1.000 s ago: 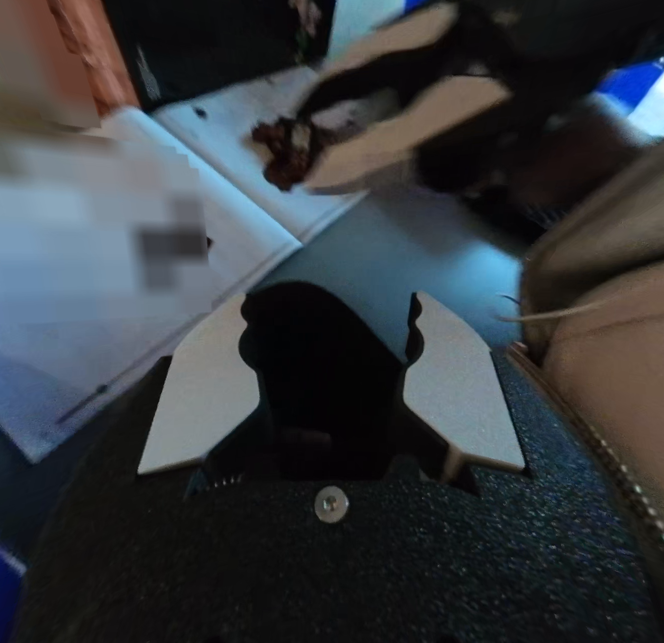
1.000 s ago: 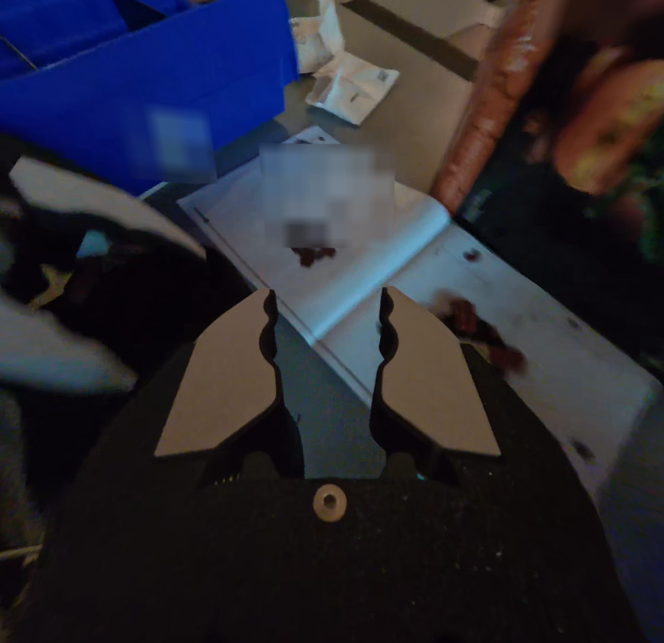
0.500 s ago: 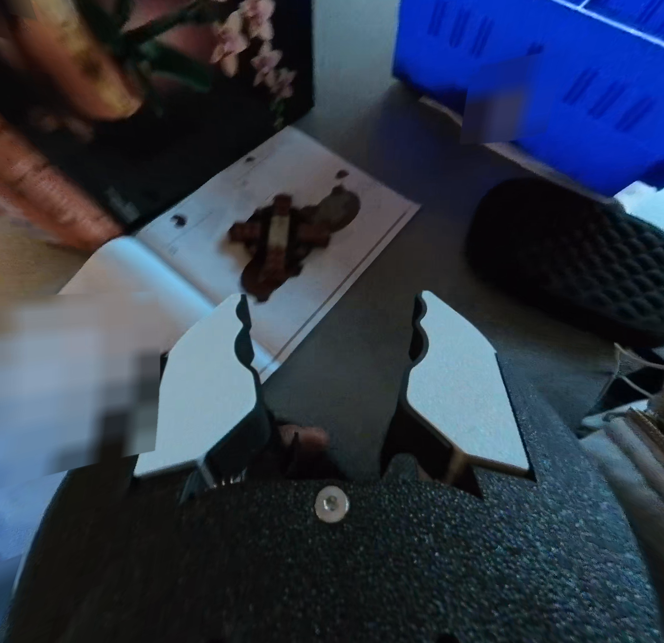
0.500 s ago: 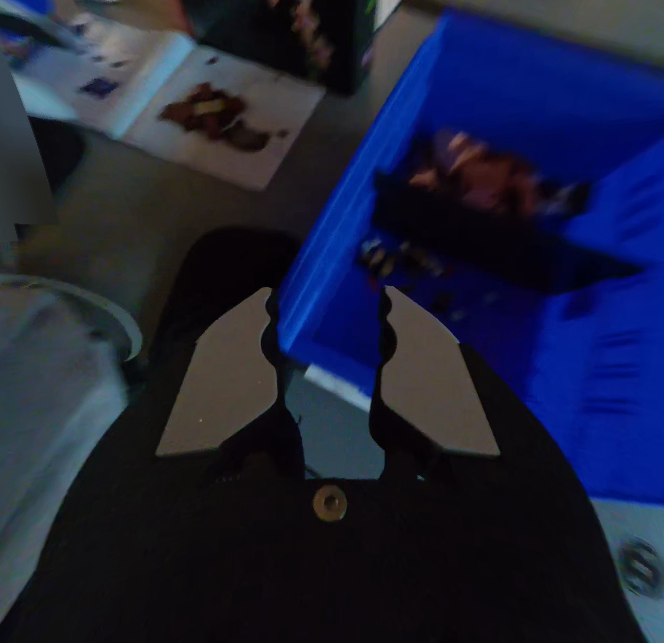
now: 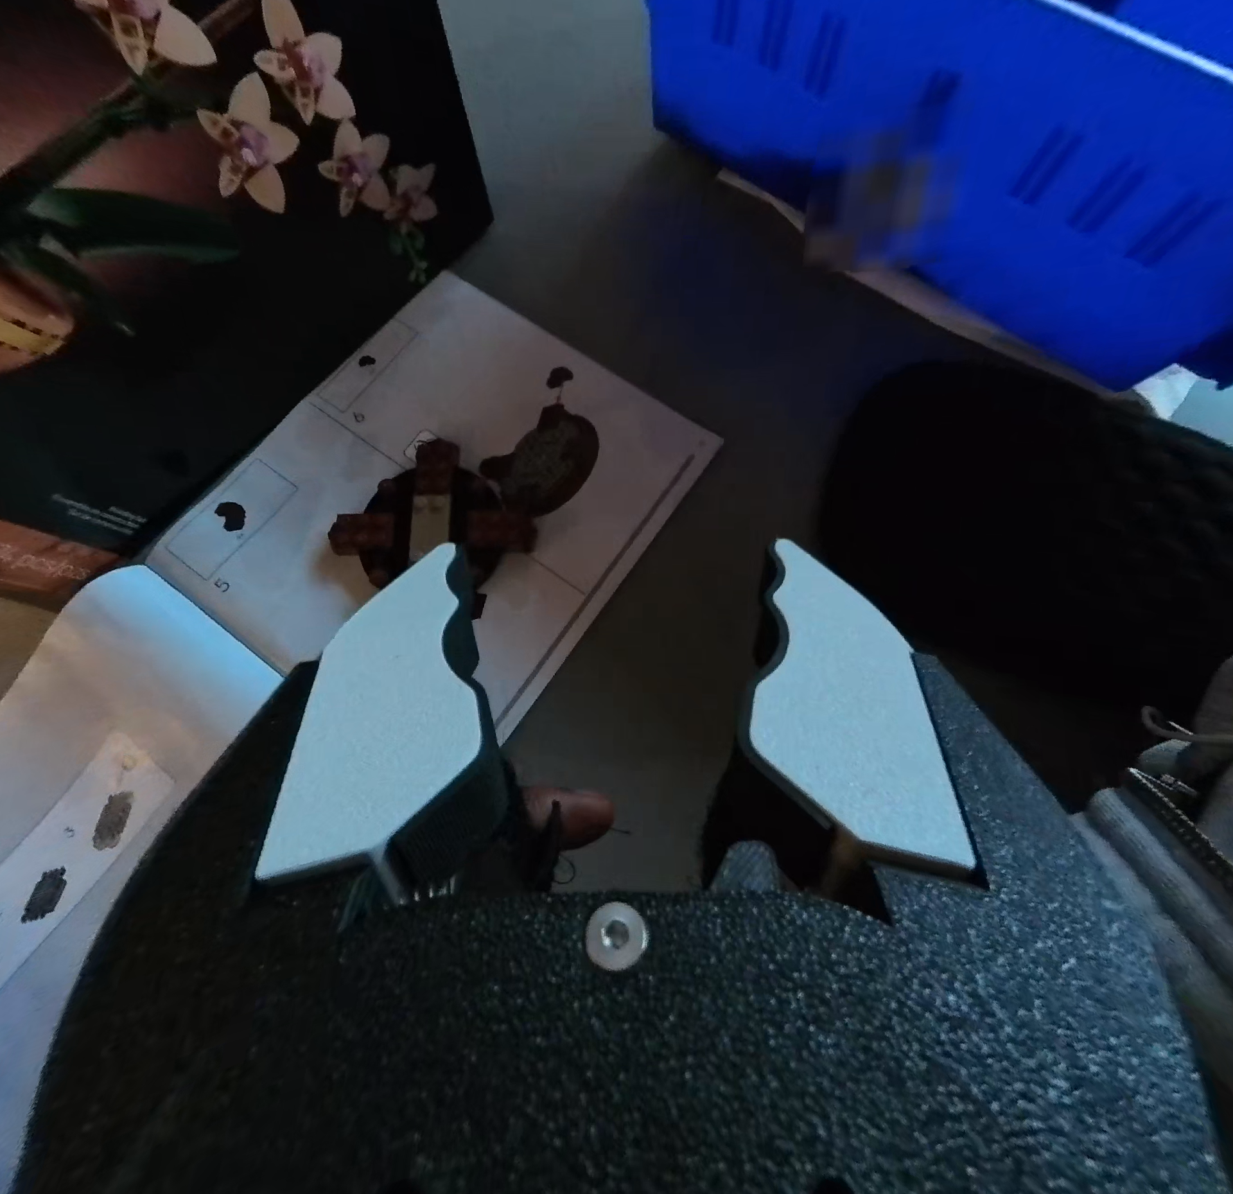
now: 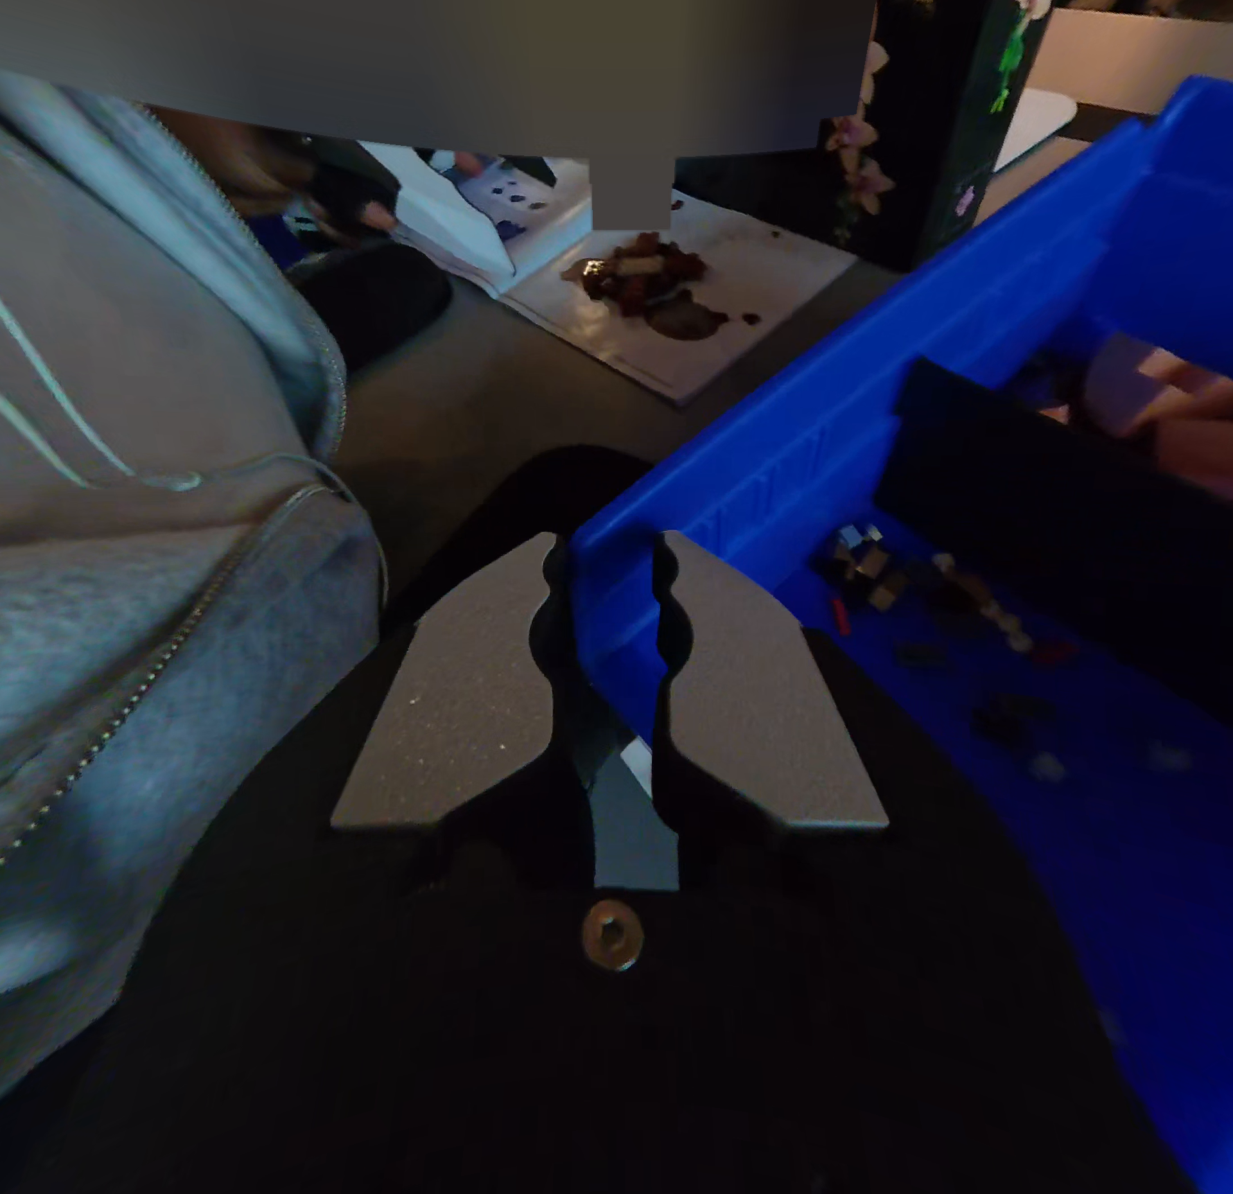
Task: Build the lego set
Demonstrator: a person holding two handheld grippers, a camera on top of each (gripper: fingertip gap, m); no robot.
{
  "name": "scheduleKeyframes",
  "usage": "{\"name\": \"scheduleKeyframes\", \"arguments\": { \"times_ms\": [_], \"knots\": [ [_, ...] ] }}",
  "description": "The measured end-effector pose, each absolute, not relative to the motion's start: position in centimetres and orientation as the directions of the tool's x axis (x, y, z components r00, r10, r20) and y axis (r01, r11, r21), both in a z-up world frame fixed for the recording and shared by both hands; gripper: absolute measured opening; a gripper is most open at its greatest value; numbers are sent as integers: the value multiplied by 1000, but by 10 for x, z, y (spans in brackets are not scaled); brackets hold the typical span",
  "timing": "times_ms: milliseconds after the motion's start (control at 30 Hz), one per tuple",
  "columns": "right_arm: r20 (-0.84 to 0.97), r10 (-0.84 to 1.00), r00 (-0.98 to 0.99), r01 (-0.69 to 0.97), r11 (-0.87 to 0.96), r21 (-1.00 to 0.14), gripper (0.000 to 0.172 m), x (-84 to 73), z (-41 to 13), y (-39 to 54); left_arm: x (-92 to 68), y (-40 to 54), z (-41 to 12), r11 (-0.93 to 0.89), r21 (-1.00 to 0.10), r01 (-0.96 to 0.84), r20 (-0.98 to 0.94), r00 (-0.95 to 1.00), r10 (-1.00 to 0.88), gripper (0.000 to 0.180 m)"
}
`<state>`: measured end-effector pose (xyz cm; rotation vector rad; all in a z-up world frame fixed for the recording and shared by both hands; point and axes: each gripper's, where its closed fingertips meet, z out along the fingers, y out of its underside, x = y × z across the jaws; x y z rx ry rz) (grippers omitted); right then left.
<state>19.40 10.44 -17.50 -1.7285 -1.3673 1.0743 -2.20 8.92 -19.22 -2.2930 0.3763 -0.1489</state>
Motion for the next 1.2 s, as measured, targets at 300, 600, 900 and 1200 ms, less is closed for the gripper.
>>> {"name": "scheduleKeyframes", "arguments": {
  "times_ms": [300, 600, 900, 1200],
  "knots": [
    [-156, 964, 214, 367, -228, -902, 24, 219, -156, 132, -32, 89, -196, -658, -720, -222, -21, 954, -299, 81],
    [50, 927, 370, 783, -283, -555, 10, 249, -214, 212, -37, 89, -198, -653, -718, -239, -49, 954, -295, 78],
    [20, 997, 68, 951, -59, -305, 19, 250, -259, 213, -61, 80, -205, -675, -718, -169, -23, 975, -219, 76],
    [27, 966, 259, 932, -242, -269, 22, 255, -262, 223, -66, 77, -212, -682, -712, -168, -19, 975, -220, 75]
  ]
}}
